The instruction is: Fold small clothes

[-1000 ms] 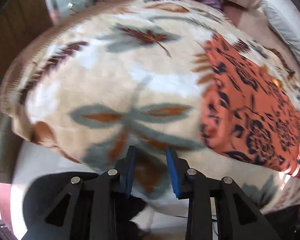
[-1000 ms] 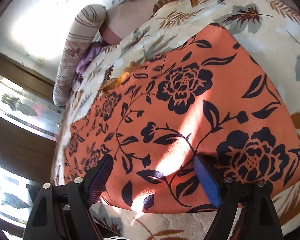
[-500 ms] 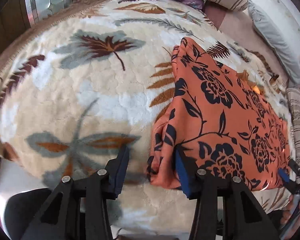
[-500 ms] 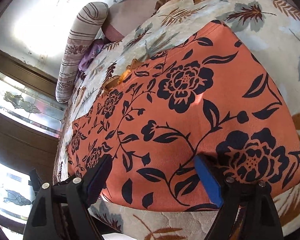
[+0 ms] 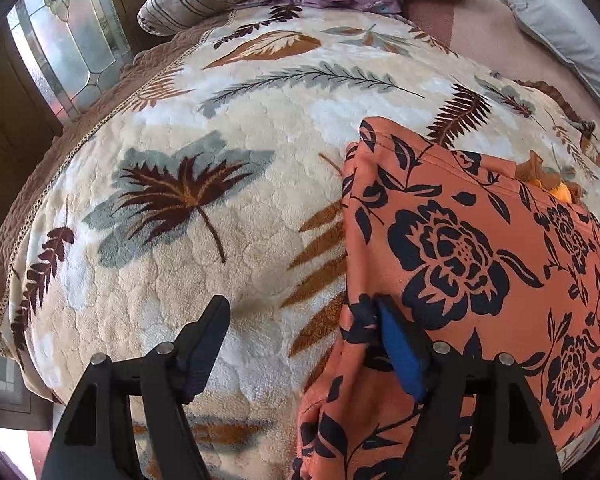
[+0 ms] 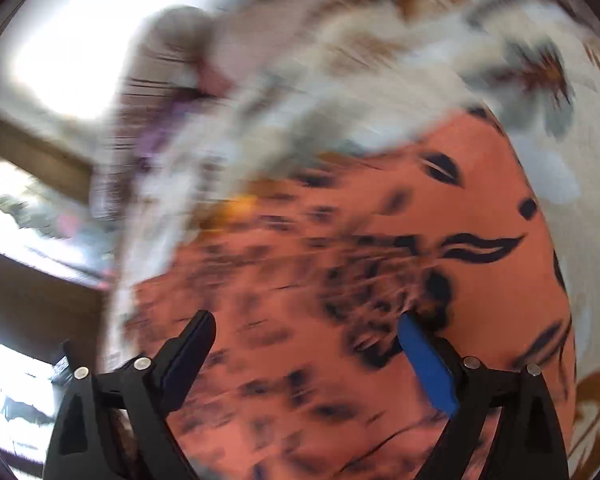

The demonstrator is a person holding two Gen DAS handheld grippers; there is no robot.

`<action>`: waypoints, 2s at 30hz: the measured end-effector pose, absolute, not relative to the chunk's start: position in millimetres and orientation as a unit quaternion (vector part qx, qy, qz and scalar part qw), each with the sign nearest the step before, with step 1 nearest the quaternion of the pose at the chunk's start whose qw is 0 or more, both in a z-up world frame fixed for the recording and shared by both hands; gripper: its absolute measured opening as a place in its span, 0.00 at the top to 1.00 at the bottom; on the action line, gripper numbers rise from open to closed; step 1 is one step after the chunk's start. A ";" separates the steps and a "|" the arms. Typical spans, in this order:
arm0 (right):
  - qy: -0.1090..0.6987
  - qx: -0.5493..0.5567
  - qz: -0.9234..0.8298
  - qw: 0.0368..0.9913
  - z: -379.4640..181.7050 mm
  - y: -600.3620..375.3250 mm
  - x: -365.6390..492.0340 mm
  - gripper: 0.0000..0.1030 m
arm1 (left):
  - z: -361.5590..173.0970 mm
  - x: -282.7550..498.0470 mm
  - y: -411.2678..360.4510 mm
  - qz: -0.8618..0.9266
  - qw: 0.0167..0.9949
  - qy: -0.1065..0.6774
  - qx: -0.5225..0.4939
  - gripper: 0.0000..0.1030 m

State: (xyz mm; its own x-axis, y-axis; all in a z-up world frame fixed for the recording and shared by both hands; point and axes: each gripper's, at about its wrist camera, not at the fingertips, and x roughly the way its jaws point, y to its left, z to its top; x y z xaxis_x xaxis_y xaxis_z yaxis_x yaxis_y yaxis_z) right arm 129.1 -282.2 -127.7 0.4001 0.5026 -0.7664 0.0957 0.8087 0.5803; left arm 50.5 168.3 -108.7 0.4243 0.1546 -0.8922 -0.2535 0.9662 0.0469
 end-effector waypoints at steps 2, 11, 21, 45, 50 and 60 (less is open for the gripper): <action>0.510 0.328 0.133 0.784 -113.0 -290.7 131.6 0.10 | -96.5 46.5 169.6 0.110 0.852 0.509 -0.052 0.26; 0.463 0.400 0.112 0.783 -105.2 -333.5 136.4 0.08 | -88.1 52.4 195.9 0.110 0.840 0.512 -0.139 0.23; 0.421 0.392 0.136 0.807 -79.9 -329.0 -18.7 0.08 | -41.2 -19.5 150.3 0.080 0.883 0.450 -0.103 0.23; 0.429 0.476 0.102 0.761 -138.8 -336.4 -55.0 0.08 | -44.8 -33.2 62.8 0.049 0.886 0.461 -0.030 0.23; 0.426 0.485 0.093 0.758 -142.1 -342.4 -48.0 0.08 | -48.5 -29.4 62.7 0.048 0.884 0.465 -0.030 0.23; 0.427 0.495 0.076 0.753 -151.6 -348.5 -38.8 0.08 | -59.7 -12.2 55.1 0.046 0.879 0.474 -0.033 0.23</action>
